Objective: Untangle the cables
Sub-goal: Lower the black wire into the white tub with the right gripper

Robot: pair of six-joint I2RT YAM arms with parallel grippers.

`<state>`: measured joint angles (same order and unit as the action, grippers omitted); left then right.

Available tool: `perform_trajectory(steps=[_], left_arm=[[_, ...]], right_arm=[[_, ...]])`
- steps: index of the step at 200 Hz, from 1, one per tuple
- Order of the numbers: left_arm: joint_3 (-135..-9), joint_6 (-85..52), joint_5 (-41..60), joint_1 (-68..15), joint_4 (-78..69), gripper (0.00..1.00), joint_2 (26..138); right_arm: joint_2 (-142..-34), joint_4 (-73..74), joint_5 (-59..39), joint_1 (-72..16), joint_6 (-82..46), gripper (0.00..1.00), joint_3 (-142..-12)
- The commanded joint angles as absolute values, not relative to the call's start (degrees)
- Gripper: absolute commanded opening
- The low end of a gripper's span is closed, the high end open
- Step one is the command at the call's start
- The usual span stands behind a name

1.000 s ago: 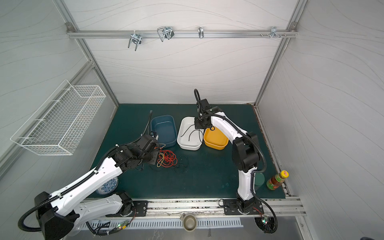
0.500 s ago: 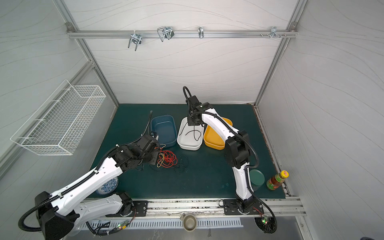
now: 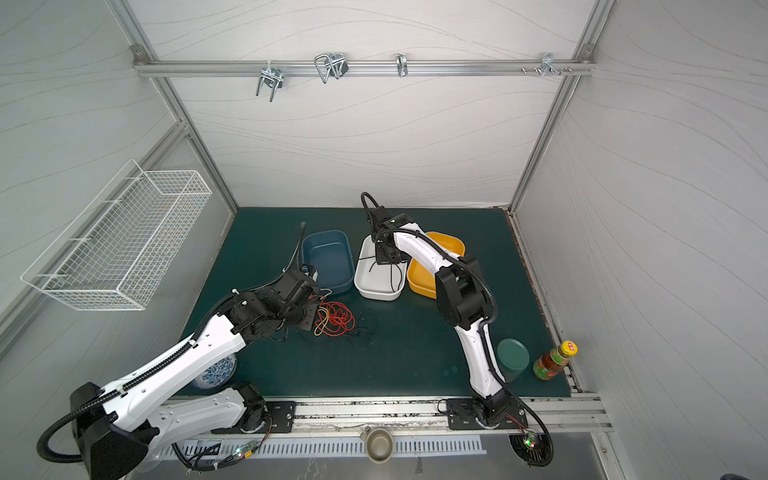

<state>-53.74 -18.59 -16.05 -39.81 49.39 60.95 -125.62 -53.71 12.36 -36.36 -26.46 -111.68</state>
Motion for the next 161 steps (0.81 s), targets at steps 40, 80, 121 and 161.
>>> perform_trajectory(steps=[40, 80, 121, 161], left_arm=[[-54.1, -18.4, -16.3, -40.0, 47.1, 0.0, 61.2], [-54.1, -18.4, -16.3, -40.1, 47.3, 0.0, 61.3], [-54.1, -18.4, -16.1, -40.1, 47.2, 0.0, 61.5], [-54.1, -18.3, -15.8, -40.1, 47.1, 0.0, 61.8]], right_arm=[[-127.0, -55.3, 12.8, -36.2, -27.1, 0.0, -109.8], [-129.7, -60.2, 18.1, -36.0, -28.6, 0.0, -113.6], [-130.7, -60.9, 17.9, -36.1, -28.0, 0.06, -116.3], [-126.6, -58.6, 16.2, -36.8, -26.0, 0.37, -116.0]])
